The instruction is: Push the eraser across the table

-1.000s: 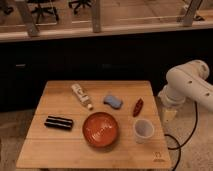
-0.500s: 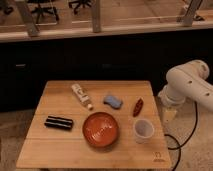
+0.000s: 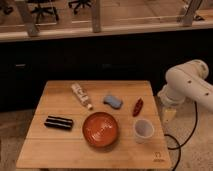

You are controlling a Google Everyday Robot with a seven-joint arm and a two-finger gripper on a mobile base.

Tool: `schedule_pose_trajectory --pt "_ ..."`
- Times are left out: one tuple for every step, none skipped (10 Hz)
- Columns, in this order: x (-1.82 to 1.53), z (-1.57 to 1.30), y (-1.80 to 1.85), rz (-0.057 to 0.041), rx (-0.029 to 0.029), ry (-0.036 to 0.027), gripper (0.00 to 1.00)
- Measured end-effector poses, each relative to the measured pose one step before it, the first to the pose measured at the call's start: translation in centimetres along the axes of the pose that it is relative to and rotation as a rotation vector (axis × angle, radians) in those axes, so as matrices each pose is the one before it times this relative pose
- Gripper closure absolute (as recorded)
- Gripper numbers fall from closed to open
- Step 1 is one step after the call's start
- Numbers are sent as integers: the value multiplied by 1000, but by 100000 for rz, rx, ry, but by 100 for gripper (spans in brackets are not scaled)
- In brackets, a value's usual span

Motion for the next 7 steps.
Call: schedule_pose_trajectory --pt "-1505 -184 -289 -1913 64 14 20" --pt "-1444 -176 -287 -1919 25 43 20" --pt "-418 -129 -23 -1080 -375 398 20" --pt "-304 -134 -117 -1205 49 216 20" --pt "-281 -141 -14 -1129 -166 527 20" --pt "-997 -149 -217 -1806 254 354 20" --pt "-1599 -184 -251 -1840 163 150 20"
